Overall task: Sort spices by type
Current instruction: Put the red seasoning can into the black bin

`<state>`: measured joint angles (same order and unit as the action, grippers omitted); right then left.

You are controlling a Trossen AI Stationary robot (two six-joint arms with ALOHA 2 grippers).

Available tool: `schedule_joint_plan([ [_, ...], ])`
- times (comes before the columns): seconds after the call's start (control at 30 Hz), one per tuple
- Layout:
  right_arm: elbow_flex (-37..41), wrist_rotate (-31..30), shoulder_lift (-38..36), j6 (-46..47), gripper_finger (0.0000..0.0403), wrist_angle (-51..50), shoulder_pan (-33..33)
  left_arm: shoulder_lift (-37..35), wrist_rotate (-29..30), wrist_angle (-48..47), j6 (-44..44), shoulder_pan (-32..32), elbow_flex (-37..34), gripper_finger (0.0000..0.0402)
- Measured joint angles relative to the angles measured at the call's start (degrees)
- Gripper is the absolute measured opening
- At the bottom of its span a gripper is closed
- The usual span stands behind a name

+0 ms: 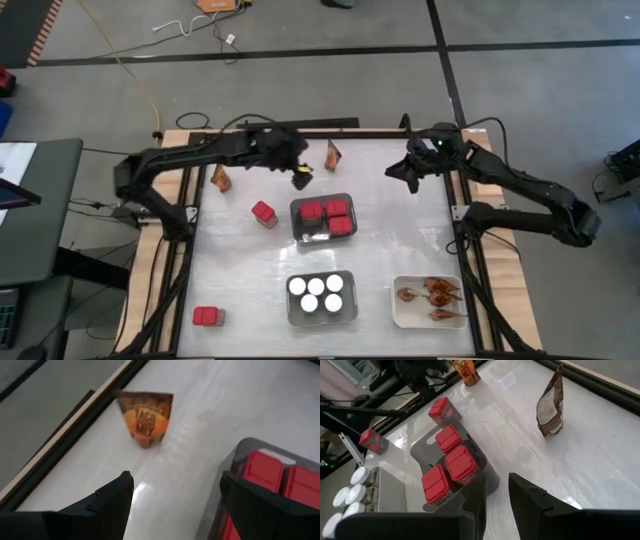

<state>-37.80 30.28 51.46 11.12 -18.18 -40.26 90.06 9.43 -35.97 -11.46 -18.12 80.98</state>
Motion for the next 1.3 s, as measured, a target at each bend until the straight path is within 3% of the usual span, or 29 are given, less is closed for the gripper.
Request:
schedule_joint_plan([
  [0.17,0.0,-4.1,-0.1,6.1,0.0108,2.8,-0.5,-9.4,0.1,4.2,-2.3,-1.4,-11.0,0.0284],
  [0.37,0.0,-7.0,-0.1,2.2,0.0108,1.6,-2.0,-20.4,1.4,8.4,-4.8,-2.1,-22.9,0.0284],
  [0.77,0.0,-7.1,0.0,3.0,0.0119,2.7,-2.5,-36.6,4.4,8.4,-4.9,-2.1,-34.8,0.0284],
  [1.3,0.0,-7.0,-0.1,5.1,0.0335,0.3,-9.0,-44.8,5.6,3.9,-6.3,-2.1,-38.2,0.0284],
])
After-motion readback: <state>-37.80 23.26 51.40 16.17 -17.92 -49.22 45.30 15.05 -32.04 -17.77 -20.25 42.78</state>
